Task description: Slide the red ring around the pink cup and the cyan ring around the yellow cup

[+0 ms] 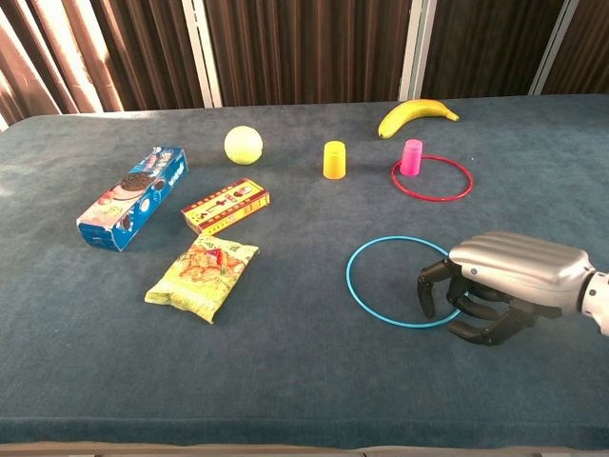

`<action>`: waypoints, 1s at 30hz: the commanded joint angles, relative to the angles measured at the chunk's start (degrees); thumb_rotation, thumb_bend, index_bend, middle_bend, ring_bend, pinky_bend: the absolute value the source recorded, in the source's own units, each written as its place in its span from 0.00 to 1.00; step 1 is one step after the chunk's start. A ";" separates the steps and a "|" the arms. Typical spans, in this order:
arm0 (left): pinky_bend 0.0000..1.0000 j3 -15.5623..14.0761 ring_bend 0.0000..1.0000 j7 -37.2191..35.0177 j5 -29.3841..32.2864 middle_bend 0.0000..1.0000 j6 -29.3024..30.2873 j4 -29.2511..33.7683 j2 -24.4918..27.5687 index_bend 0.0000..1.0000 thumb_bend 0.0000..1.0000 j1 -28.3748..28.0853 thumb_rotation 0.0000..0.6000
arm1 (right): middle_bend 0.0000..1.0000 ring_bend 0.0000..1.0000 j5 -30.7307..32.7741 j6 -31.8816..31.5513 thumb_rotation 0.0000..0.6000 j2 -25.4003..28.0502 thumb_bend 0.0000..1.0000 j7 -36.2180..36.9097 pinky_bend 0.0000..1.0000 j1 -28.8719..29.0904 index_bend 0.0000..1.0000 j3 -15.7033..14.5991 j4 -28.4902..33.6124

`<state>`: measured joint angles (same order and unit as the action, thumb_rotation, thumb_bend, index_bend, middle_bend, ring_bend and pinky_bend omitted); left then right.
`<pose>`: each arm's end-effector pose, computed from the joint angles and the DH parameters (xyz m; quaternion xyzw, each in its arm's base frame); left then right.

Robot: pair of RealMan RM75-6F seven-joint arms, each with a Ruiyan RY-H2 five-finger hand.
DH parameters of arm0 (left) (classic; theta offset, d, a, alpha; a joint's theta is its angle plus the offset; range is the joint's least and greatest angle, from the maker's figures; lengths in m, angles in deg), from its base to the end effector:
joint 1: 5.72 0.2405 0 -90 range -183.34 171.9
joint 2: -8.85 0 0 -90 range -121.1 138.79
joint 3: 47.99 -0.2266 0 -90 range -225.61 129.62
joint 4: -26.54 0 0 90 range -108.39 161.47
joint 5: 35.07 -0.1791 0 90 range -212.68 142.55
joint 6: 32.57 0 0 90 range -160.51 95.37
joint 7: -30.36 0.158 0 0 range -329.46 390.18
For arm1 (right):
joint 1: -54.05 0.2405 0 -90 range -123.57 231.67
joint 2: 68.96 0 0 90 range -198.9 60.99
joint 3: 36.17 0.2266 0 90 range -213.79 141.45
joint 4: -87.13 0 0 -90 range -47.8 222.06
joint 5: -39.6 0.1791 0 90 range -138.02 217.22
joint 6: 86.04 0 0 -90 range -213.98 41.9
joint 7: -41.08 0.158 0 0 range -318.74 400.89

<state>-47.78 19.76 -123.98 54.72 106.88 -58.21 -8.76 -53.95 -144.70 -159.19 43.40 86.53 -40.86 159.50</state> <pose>-0.3027 0.1748 0.1738 -0.5964 -0.3967 -0.3939 0.5759 -0.1893 -0.2552 -0.0224 0.8176 -0.3487 0.3415 0.3055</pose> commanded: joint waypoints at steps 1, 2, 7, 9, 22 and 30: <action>0.13 0.01 0.00 -0.11 0.05 0.00 -0.01 -0.07 -0.01 0.02 0.43 0.03 1.00 | 0.97 1.00 0.00 -0.05 1.00 -0.23 0.49 -0.18 1.00 -0.01 0.59 0.04 -0.26; 0.13 -0.01 0.00 -0.14 0.03 0.00 0.01 -0.11 -0.01 0.02 0.43 0.04 1.00 | 0.97 1.00 0.02 -0.04 1.00 -0.34 0.48 -0.28 1.00 -0.02 0.59 0.04 -0.39; 0.13 -0.01 0.00 -0.29 0.09 0.00 -0.04 -0.24 -0.04 0.02 0.43 0.06 1.00 | 0.97 1.00 -0.02 -0.10 1.00 -0.55 0.46 -0.43 1.00 -0.07 0.60 -0.03 -0.57; 0.13 0.00 0.00 -0.37 0.11 0.00 -0.05 -0.27 -0.04 0.02 0.43 0.06 1.00 | 0.97 1.00 -0.03 -0.13 1.00 -0.65 0.46 -0.44 1.00 -0.09 0.60 -0.06 -0.68; 0.13 -0.01 0.00 -0.60 0.13 0.00 0.00 -0.38 -0.04 0.02 0.43 0.15 1.00 | 0.97 1.00 -0.24 -0.41 1.00 -1.18 0.46 -1.02 1.00 -0.35 0.64 -0.37 -1.57; 0.13 0.01 0.00 -0.62 0.16 0.00 -0.03 -0.44 -0.06 0.03 0.44 0.15 1.00 | 0.97 1.00 -0.10 -0.64 1.00 -1.25 0.49 -1.33 1.00 -0.61 0.71 -0.36 -1.80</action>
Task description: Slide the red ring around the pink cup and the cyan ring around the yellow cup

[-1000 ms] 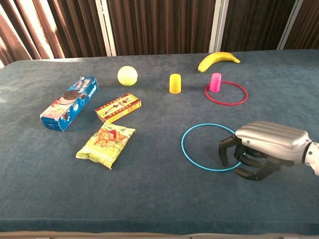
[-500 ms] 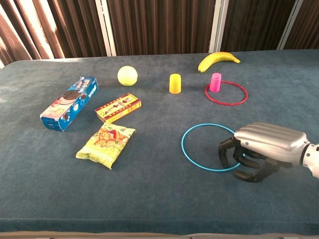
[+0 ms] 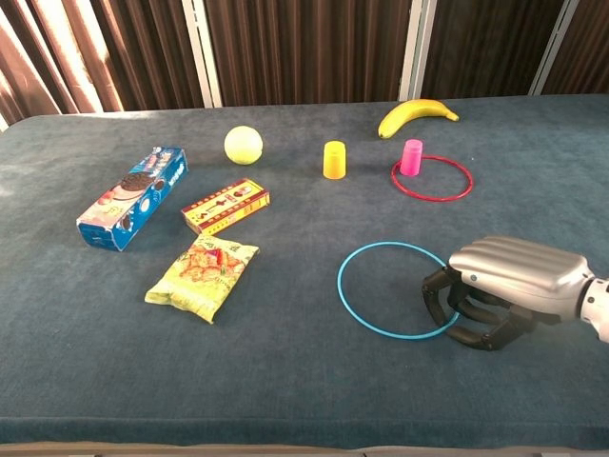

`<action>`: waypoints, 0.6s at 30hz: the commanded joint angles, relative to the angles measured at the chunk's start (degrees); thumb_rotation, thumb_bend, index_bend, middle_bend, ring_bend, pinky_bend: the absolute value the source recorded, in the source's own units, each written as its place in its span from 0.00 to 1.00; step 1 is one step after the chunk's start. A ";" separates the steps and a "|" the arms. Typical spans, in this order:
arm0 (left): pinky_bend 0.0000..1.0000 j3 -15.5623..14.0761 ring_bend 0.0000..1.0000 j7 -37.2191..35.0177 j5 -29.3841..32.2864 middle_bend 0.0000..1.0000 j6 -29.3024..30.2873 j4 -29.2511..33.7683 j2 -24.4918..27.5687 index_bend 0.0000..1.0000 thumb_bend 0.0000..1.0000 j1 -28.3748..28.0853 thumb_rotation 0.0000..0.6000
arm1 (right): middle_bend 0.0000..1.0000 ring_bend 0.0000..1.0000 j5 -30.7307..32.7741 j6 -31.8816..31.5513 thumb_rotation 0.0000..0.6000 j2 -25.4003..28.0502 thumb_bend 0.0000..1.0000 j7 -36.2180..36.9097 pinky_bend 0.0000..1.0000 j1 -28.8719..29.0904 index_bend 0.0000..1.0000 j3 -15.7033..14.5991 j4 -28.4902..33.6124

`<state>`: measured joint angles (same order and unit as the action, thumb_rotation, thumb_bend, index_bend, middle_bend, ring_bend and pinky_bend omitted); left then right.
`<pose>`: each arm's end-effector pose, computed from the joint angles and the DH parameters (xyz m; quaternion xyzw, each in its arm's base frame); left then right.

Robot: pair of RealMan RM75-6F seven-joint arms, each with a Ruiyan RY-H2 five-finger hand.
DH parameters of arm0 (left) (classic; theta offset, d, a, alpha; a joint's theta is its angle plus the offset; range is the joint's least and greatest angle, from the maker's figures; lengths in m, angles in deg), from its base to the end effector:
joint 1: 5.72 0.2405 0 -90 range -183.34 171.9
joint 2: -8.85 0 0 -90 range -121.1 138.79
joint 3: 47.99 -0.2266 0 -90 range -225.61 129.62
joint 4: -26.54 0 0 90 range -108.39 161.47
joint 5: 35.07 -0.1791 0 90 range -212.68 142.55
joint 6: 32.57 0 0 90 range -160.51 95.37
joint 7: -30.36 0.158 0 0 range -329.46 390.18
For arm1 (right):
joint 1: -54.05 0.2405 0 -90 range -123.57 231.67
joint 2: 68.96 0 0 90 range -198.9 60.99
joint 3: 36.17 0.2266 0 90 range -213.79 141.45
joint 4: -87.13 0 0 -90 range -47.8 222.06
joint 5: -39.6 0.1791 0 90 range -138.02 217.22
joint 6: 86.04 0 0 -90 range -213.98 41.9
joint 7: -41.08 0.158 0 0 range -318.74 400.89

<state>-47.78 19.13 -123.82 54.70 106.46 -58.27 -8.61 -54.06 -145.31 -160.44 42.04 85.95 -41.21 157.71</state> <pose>-0.3046 0.1740 0.1744 -0.5940 -0.3994 -0.3941 0.5765 -0.1932 -0.2536 -0.0262 0.8210 -0.3379 0.3366 0.3138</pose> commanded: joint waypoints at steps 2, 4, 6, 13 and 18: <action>0.13 0.00 0.00 0.06 -0.01 0.00 -0.01 -0.04 -0.03 0.02 0.43 -0.01 1.00 | 0.97 1.00 0.02 -0.15 1.00 0.03 0.54 0.07 1.00 -0.07 0.73 0.04 -0.05; 0.12 0.00 0.00 0.07 0.00 0.00 -0.02 -0.04 -0.04 0.02 0.43 -0.01 1.00 | 0.97 1.00 -0.02 -0.40 1.00 0.04 0.60 0.18 1.00 -0.11 0.75 0.13 -0.09; 0.12 0.00 0.00 0.10 0.00 0.00 -0.05 -0.05 -0.05 0.02 0.43 -0.02 1.00 | 0.97 1.00 -0.04 -0.79 1.00 0.04 0.62 0.28 1.00 -0.15 0.77 0.35 -0.14; 0.13 -0.02 0.00 0.21 -0.04 0.00 -0.04 -0.07 -0.06 0.02 0.43 -0.01 1.00 | 0.97 1.00 -0.04 -3.05 1.00 0.28 0.65 1.43 1.00 0.05 0.82 2.18 0.73; 0.12 -0.02 0.00 0.43 -0.06 0.00 -0.10 0.01 -0.09 0.02 0.43 -0.05 1.00 | 0.97 1.00 0.63 -5.10 1.00 -0.16 0.66 1.09 1.00 1.27 0.85 5.78 0.47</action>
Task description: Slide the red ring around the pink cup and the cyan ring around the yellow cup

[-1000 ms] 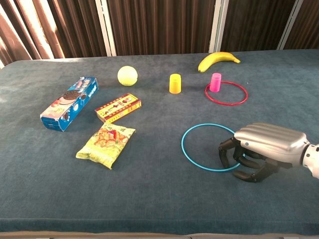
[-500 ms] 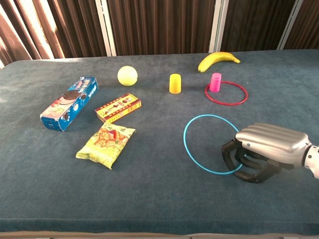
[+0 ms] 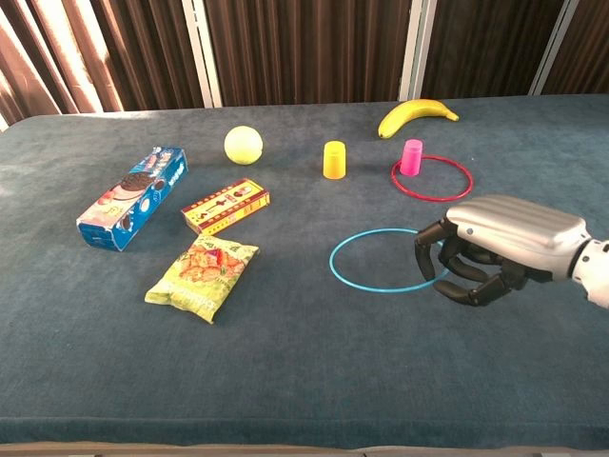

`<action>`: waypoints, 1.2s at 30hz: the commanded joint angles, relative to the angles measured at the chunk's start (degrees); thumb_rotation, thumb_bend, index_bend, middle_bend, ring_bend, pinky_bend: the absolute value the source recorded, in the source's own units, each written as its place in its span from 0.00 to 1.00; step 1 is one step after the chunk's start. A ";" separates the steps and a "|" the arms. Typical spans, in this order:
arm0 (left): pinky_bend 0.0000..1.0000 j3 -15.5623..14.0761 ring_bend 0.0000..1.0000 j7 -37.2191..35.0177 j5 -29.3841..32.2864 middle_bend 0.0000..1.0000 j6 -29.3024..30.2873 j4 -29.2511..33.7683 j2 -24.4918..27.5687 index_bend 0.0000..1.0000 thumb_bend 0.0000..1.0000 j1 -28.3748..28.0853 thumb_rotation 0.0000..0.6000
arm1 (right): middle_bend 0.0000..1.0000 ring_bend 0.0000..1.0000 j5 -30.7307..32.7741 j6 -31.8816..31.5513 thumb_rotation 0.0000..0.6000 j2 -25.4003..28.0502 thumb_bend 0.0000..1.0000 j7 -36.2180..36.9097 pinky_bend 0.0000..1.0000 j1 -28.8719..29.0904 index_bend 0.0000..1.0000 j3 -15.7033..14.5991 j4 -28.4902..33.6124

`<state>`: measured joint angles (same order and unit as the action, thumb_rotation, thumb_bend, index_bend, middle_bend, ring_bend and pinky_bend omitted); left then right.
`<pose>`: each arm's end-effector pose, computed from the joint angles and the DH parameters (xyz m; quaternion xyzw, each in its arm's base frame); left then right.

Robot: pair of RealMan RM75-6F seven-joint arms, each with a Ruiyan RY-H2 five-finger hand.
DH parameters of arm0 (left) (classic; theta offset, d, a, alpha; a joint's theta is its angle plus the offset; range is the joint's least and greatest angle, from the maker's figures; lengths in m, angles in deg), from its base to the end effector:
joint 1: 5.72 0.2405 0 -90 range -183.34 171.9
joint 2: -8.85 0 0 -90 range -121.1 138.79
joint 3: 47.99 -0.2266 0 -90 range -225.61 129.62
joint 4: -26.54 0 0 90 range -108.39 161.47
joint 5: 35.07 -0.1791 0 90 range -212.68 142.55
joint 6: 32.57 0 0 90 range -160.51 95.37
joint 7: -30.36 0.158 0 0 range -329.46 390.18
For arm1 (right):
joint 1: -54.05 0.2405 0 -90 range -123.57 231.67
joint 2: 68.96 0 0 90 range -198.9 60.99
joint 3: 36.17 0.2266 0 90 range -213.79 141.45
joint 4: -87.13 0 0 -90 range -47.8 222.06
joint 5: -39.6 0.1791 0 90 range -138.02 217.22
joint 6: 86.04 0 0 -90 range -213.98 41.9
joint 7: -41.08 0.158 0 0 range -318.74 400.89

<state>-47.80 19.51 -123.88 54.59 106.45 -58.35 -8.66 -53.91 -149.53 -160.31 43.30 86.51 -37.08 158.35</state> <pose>-0.3044 0.1742 0.1736 -0.5960 -0.3981 -0.3921 0.5767 -0.1735 -0.2731 -0.0078 0.7872 -0.3295 0.3990 0.3355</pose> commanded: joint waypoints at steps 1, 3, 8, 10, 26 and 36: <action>0.13 0.01 0.00 0.08 0.02 0.00 0.02 0.03 0.00 0.02 0.43 0.01 1.00 | 0.97 1.00 0.72 -1.15 1.00 -0.44 0.65 -0.33 1.00 1.05 0.86 2.47 -0.32; 0.12 0.02 0.00 0.13 0.04 0.00 0.02 0.07 0.00 0.02 0.43 0.02 1.00 | 0.97 1.00 1.34 -1.75 1.00 -0.91 0.66 -0.81 1.00 1.96 0.87 4.50 -0.91; 0.13 -0.02 0.00 0.33 0.03 0.00 -0.15 0.07 -0.02 0.02 0.43 -0.05 1.00 | 0.97 1.00 2.57 -2.99 1.00 -3.28 0.66 -2.54 1.00 4.67 0.89 9.00 -4.81; 0.13 -0.01 0.00 0.40 0.05 0.00 -0.16 0.09 -0.02 0.02 0.43 -0.05 1.00 | 0.97 1.00 3.29 -2.45 1.00 -4.09 0.66 -2.48 1.00 5.72 0.89 10.10 -5.93; 0.12 0.08 0.00 0.15 0.62 0.00 -0.57 -0.37 -0.08 0.02 0.43 -0.02 1.00 | 0.97 1.00 4.91 -1.80 1.00 -16.57 0.66 -2.68 1.00 14.95 0.89 14.28 -27.58; 0.12 0.14 0.00 -0.34 0.80 0.00 -0.46 -0.83 -0.13 0.02 0.43 0.14 1.00 | 0.97 1.00 7.57 0.57 1.00 -22.26 0.66 0.63 1.00 18.52 0.89 15.32 -40.89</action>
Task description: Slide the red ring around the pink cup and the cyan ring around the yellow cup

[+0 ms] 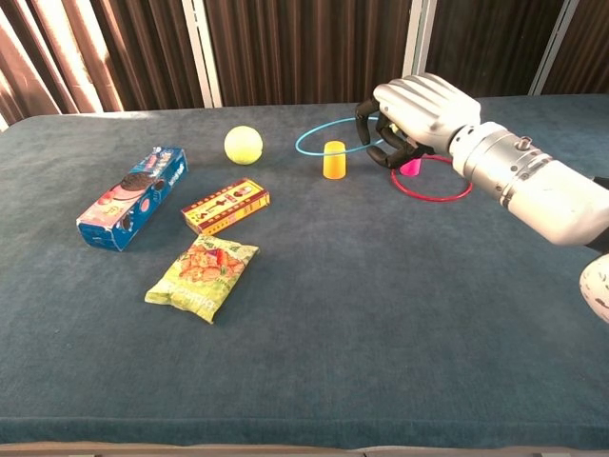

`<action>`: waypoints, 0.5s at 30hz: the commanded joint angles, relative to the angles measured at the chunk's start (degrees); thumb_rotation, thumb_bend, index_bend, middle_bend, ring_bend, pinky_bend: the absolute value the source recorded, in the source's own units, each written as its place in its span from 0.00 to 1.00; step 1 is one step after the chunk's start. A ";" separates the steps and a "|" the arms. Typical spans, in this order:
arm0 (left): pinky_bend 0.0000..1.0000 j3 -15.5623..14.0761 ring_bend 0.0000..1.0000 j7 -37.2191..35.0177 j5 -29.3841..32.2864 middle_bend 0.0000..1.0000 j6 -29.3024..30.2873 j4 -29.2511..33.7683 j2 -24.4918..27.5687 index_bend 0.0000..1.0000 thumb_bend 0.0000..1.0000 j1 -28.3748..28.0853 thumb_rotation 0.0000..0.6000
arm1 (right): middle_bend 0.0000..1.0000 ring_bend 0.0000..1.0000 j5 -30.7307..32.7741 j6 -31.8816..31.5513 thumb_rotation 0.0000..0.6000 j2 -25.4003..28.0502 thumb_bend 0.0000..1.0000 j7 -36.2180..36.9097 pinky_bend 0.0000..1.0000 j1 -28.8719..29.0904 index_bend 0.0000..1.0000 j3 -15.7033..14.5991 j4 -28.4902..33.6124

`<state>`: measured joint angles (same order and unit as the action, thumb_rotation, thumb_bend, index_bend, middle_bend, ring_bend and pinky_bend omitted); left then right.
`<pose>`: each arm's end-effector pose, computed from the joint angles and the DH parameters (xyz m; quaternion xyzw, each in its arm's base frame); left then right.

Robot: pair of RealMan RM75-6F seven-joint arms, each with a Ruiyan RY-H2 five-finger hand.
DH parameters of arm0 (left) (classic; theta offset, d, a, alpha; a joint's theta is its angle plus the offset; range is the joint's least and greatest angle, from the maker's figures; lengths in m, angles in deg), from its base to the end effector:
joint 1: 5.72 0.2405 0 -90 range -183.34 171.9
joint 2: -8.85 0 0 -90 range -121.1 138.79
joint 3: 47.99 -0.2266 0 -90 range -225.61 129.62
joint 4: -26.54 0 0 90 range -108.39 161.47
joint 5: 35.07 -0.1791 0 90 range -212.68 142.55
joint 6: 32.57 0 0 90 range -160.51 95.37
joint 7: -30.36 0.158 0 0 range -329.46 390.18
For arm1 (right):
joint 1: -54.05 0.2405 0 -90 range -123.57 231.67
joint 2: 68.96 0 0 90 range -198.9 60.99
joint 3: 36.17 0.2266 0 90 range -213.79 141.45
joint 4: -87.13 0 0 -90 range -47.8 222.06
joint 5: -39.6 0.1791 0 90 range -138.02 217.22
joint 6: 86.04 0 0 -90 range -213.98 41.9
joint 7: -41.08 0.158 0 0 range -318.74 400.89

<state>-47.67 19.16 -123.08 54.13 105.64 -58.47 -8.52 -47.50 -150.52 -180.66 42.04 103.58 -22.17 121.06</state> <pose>-0.3093 0.1740 0.1749 -0.5924 -0.4011 -0.3861 0.5823 -0.1109 -0.3920 -0.0076 0.7222 -0.1981 0.4551 0.4817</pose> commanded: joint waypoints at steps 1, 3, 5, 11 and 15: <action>0.12 -0.01 0.00 0.00 -0.01 0.00 -0.01 -0.06 -0.01 0.02 0.43 0.01 1.00 | 0.97 1.00 1.36 2.02 1.00 -2.33 0.66 2.58 1.00 1.78 0.89 0.39 -4.74; 0.12 0.02 0.00 0.10 0.12 0.00 -0.11 -0.18 -0.10 0.02 0.43 0.00 1.00 | 0.97 1.00 1.95 3.40 1.00 -3.37 0.65 4.41 1.00 2.49 0.89 0.40 -7.32; 0.12 0.02 0.00 0.18 0.27 0.00 -0.32 -0.25 -0.17 0.02 0.43 -0.02 1.00 | 0.97 1.00 2.43 4.64 1.00 -4.30 0.65 6.01 1.00 3.04 0.89 0.36 -9.43; 0.12 0.02 0.00 0.16 0.18 0.00 -0.22 -0.33 -0.13 0.03 0.44 0.02 1.00 | 0.97 1.00 3.30 7.92 1.00 -7.02 0.66 9.69 1.00 3.88 0.88 -0.53 -15.20; 0.12 0.04 0.00 -0.10 0.35 0.00 -0.37 -0.33 -0.03 0.03 0.44 0.04 1.00 | 0.97 1.00 3.83 9.59 1.00 -8.06 0.64 11.31 1.00 3.87 0.82 -1.04 -17.43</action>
<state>-47.63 19.06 -122.73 53.77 105.31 -58.50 -8.48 -43.90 -141.28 -188.41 53.02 107.38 -23.00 104.01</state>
